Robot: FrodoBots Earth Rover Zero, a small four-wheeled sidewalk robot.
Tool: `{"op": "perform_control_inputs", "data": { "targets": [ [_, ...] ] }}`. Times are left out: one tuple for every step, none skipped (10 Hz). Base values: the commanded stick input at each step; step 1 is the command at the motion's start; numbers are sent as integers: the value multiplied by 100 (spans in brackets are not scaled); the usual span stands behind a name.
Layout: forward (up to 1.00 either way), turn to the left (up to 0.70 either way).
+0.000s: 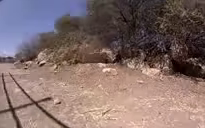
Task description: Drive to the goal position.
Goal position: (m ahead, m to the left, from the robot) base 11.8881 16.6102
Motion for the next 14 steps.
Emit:
{"op": "perform_control_inputs", "data": {
  "targets": [
    [0,45],
    [0,45],
    [0,45],
    [0,45],
    [0,45],
    [0,45],
    [0,45],
    [0,45],
    [0,45],
    [0,45],
    [0,45],
    [0,45],
    [0,0],
    [0,0]
  ]
}}
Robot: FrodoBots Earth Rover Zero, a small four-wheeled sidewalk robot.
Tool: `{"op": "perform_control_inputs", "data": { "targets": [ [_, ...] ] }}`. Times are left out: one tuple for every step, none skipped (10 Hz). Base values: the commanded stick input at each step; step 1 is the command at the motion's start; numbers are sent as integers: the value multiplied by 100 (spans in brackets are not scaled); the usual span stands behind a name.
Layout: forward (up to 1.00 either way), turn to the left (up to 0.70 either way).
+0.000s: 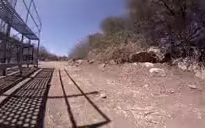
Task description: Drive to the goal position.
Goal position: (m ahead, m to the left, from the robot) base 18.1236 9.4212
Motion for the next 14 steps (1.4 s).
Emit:
{"op": "perform_control_inputs", "data": {
  "targets": [
    [0,0],
    [0,0],
    [14,42],
    [53,34],
    [85,0],
    [85,0],
    [85,0],
    [85,0],
    [85,0],
    [85,0],
    [85,0],
    [85,0],
    [85,0],
    [85,0]
  ]
}}
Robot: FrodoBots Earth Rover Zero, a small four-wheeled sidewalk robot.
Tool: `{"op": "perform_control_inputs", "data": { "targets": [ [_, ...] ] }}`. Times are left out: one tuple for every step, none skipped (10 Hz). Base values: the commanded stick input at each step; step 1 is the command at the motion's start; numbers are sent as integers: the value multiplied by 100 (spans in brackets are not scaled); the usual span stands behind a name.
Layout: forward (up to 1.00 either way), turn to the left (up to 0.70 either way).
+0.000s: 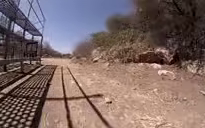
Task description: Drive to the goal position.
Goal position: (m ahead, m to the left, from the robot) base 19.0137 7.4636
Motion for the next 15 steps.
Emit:
{"op": "perform_control_inputs", "data": {
  "targets": [
    [85,0],
    [85,0],
    [85,0],
    [85,0],
    [85,0],
    [85,0],
    [85,27],
    [85,27],
    [85,27],
    [85,27],
    [85,27],
    [85,27],
    [85,27],
    [85,27],
    [85,27]
  ]
}}
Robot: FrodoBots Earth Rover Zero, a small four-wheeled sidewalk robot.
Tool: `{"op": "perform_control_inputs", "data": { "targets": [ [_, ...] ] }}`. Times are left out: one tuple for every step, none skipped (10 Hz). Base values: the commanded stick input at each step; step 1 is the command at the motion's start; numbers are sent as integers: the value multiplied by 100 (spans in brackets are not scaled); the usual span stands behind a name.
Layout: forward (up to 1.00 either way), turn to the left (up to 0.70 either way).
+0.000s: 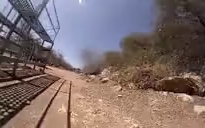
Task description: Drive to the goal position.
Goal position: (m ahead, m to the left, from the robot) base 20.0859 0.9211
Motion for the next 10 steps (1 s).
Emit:
{"op": "perform_control_inputs", "data": {
  "targets": [
    [85,18],
    [85,5],
    [85,0],
    [85,0],
    [85,0],
    [85,0],
    [85,0],
    [85,0],
    [85,0],
    [85,0]
  ]
}}
